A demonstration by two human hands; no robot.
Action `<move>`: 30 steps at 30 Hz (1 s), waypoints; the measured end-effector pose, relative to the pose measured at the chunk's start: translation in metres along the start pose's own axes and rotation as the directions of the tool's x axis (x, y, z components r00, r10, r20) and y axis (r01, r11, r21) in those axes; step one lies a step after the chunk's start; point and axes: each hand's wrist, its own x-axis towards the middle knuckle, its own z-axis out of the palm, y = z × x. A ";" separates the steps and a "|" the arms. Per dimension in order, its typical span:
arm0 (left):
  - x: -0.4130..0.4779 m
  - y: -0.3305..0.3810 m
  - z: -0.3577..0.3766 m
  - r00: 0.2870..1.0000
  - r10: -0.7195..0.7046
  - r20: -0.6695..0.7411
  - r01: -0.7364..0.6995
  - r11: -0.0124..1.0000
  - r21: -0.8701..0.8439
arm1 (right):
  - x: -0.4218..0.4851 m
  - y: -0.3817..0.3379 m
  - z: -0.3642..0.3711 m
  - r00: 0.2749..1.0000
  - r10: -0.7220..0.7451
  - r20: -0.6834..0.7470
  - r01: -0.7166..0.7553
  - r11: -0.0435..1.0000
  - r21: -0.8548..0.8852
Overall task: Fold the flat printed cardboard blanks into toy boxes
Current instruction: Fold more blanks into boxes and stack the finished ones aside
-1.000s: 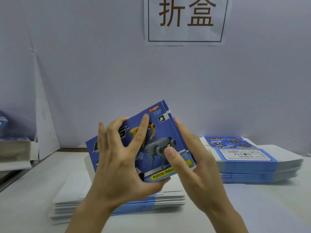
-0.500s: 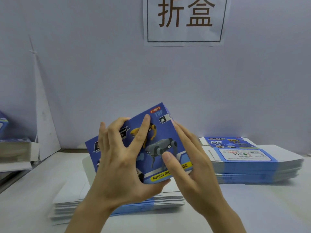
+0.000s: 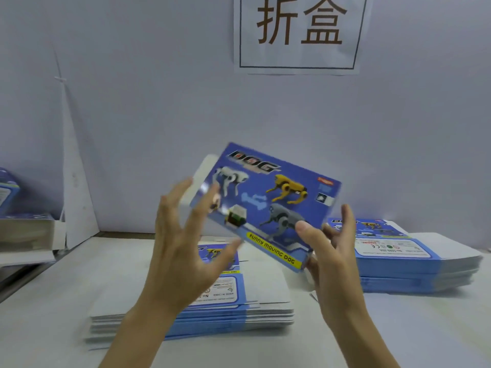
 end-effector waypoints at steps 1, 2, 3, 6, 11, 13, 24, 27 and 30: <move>-0.001 0.001 0.002 0.986 -0.168 -0.012 0.167 0.983 -0.082 | 0.001 0.002 0.000 0.999 0.014 -0.029 -0.012 0.999 0.052; -0.001 0.001 0.003 0.936 -0.352 0.020 0.348 0.915 -0.203 | 0.001 0.004 0.000 0.999 0.021 -0.037 -0.018 0.996 0.087; 0.000 0.000 0.004 0.852 -0.513 0.106 0.516 0.787 -0.337 | 0.001 0.005 0.000 0.999 0.027 -0.019 -0.025 0.993 0.112; 0.002 -0.008 0.003 0.635 -0.629 0.449 0.727 0.289 -0.623 | 0.002 0.007 -0.001 0.990 0.058 0.130 -0.075 0.988 0.133; 0.006 -0.009 0.004 0.700 -0.651 0.293 0.548 0.228 -0.805 | 0.003 0.012 -0.006 0.982 0.067 0.174 -0.060 0.997 -0.047; 0.006 -0.007 0.002 0.774 -0.592 0.224 0.488 0.333 -0.807 | 0.005 0.011 -0.009 0.989 0.050 0.140 -0.029 0.988 -0.151; -0.004 0.007 0.005 0.838 -0.269 0.474 0.519 0.661 -0.542 | 0.007 0.001 -0.018 0.983 0.026 0.182 0.026 0.961 -0.277; -0.001 0.008 0.005 0.836 -0.311 0.452 0.541 0.603 -0.586 | 0.012 0.000 -0.021 0.992 0.040 0.118 -0.008 0.964 -0.265; 0.000 0.009 0.003 0.830 -0.297 0.472 0.549 0.586 -0.596 | 0.015 0.005 -0.024 0.992 0.109 0.068 -0.091 0.970 -0.223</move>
